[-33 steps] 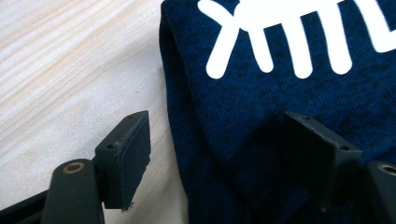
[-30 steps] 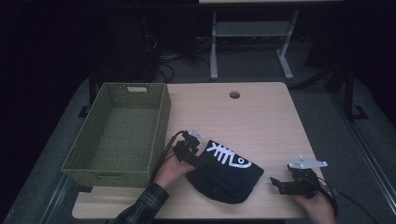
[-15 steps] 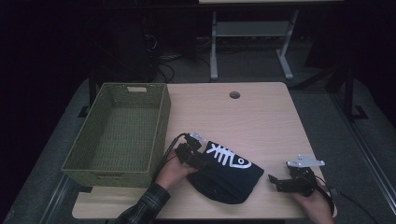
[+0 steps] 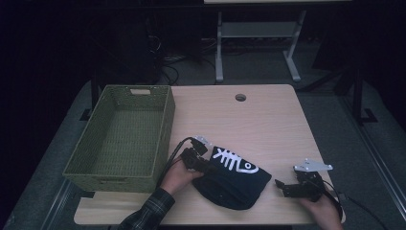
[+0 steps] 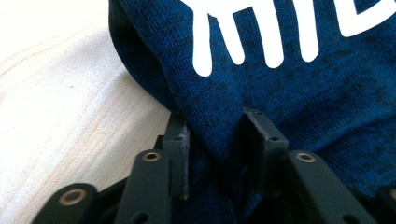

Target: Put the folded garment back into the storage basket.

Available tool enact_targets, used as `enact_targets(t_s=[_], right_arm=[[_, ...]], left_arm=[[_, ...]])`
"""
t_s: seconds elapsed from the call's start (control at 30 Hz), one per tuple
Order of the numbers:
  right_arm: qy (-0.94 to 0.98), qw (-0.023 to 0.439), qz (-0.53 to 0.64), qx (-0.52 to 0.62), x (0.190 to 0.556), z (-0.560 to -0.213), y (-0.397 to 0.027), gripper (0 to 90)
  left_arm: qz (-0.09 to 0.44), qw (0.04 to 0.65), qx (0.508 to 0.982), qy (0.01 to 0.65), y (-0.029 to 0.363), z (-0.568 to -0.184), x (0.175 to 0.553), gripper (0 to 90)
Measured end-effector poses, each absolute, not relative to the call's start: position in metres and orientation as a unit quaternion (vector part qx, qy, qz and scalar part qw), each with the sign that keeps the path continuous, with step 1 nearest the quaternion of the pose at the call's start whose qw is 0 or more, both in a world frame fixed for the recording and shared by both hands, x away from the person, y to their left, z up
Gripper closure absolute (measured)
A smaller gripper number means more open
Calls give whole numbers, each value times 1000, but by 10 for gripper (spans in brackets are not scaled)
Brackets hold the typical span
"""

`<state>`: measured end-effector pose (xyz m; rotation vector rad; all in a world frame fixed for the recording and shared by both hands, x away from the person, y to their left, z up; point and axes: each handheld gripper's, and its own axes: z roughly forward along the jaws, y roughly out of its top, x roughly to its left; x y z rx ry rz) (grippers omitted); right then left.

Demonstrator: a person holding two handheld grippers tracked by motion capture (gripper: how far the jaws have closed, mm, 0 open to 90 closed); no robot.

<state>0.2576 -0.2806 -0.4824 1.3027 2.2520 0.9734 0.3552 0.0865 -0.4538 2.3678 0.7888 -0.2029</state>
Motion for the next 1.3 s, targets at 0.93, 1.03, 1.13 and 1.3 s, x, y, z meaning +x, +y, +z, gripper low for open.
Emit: enact_targets(t_s=[0.93,1.03,1.13,1.3], right_arm=[[798,180,344,461,258,-482,-281,96],[798,179,343,462,257,-482,-281,96],[798,179,344,462,257,-482,-281,96],[797,179,344,462,257,-482,-280,96]], left_arm=[[-99,326,897,283,84,-420,352,752],[-98,327,897,282,84,-416,351,752],[-100,331,893,288,84,-411,351,751],[-108,341,889,287,84,-397,352,749]])
